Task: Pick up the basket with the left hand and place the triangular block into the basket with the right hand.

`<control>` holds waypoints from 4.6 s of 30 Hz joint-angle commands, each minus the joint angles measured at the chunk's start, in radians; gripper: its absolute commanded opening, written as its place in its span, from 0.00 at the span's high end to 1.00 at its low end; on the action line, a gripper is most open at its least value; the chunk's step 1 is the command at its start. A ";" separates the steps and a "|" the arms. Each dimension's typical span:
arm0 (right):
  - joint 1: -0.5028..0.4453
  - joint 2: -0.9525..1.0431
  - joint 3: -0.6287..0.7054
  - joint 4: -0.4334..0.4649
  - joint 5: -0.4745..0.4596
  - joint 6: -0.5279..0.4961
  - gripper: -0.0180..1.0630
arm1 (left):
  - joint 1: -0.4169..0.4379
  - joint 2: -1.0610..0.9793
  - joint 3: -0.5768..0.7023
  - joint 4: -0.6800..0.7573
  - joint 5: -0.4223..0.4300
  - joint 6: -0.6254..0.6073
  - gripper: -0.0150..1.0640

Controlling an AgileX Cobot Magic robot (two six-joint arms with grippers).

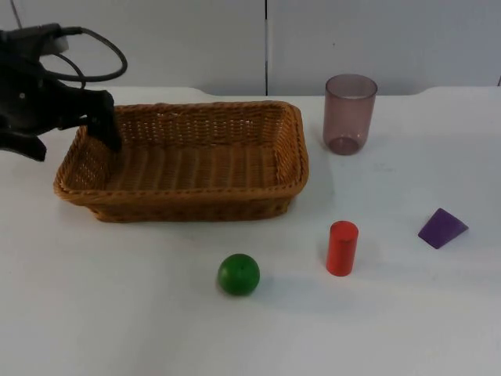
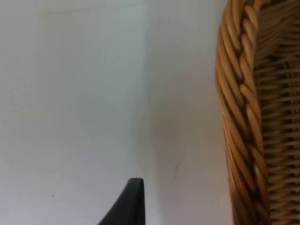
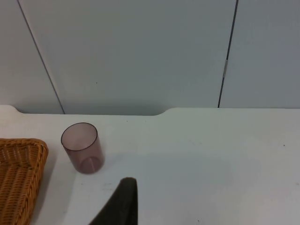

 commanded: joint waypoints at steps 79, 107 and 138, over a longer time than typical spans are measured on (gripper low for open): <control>0.004 -0.002 -0.004 -0.010 0.046 -0.089 0.01 | -0.006 -0.365 -0.034 -0.222 0.505 -0.305 0.99; 0.004 0.730 -0.086 0.199 0.061 -0.686 0.01 | -0.060 -0.532 0.138 -0.116 0.434 -0.292 0.99; 0.193 1.339 -0.563 0.010 0.351 -0.940 0.01 | -0.060 -0.532 0.138 -0.116 0.452 -0.285 0.99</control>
